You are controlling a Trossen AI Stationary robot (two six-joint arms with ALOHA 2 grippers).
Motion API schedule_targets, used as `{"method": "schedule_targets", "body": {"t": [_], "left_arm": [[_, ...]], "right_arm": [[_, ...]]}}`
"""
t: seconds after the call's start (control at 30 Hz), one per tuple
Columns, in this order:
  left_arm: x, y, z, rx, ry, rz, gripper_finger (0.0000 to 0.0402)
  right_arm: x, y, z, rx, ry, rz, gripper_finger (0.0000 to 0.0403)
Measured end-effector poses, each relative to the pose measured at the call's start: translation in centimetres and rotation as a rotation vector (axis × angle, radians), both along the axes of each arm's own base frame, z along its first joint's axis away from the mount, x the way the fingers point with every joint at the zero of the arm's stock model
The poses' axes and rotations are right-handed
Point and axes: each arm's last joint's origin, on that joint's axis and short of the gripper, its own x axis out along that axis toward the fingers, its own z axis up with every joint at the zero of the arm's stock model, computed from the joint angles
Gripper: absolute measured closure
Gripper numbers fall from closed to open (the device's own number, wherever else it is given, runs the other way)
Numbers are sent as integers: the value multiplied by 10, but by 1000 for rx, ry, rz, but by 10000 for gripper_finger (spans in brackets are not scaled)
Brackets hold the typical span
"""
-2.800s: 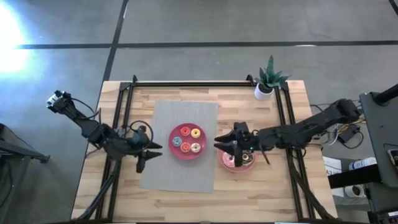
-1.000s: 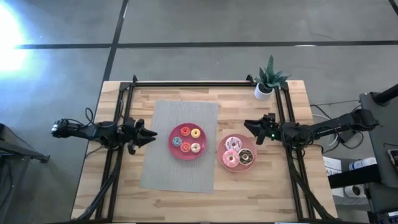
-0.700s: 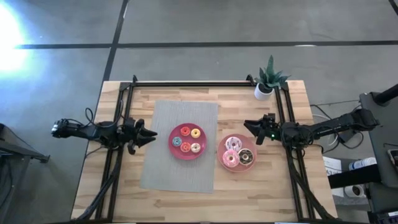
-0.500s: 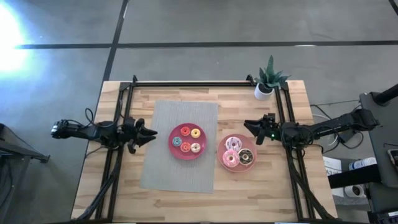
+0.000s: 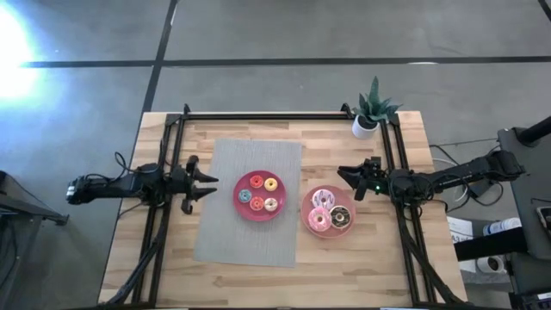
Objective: Pick & Place donuts
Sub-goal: Return to Home Position
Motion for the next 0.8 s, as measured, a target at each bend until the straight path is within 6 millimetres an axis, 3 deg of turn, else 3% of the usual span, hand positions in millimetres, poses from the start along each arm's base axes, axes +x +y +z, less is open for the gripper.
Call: {"method": "schedule_targets", "body": {"t": [0.8], "left_arm": [[1, 0, -1, -68, 20, -8, 284]], "right_arm": [[0, 0, 0, 0, -1, 0, 270]]}}
